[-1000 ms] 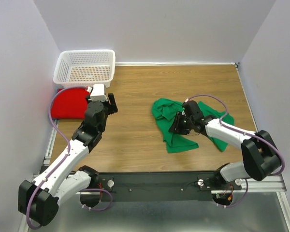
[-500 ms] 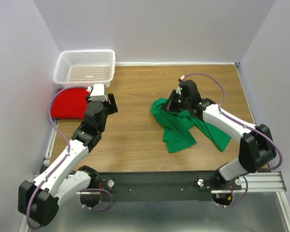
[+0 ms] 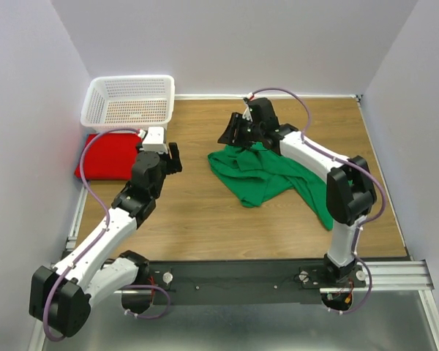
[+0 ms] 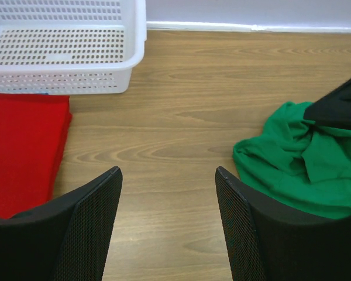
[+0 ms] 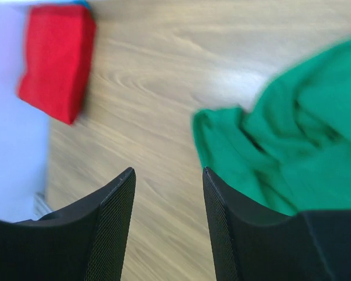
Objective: Fold and stack the t-shirts
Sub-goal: Flatten the tshirt out
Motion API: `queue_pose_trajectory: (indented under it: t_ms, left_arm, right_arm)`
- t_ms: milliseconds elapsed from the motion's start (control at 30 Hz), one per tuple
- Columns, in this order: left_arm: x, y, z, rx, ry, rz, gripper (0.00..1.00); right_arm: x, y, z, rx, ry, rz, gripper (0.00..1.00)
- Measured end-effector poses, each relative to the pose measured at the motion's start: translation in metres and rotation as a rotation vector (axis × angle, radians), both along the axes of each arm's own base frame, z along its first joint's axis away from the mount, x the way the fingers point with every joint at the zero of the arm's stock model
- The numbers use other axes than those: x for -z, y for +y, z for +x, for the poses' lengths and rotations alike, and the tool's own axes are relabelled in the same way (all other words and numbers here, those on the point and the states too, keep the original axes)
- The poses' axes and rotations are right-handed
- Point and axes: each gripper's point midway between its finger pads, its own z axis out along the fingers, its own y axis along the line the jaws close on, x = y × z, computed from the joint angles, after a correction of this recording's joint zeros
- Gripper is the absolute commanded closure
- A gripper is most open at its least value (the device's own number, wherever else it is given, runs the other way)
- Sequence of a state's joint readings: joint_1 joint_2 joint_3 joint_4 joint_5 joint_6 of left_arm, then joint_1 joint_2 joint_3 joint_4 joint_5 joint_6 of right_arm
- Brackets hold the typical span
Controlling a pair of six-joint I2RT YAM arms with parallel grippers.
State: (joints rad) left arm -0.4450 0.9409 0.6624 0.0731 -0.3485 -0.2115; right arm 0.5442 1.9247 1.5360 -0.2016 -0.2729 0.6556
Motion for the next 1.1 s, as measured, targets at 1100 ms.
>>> queue_pose_trajectory:
  t_ms: [1100]
  left_arm:
    - [0.033, -0.008, 0.01, 0.025, 0.103, 0.055, 0.28]
  right_arm:
    - [0.11, -0.106, -0.103, -0.403, -0.216, -0.896, 0.49]
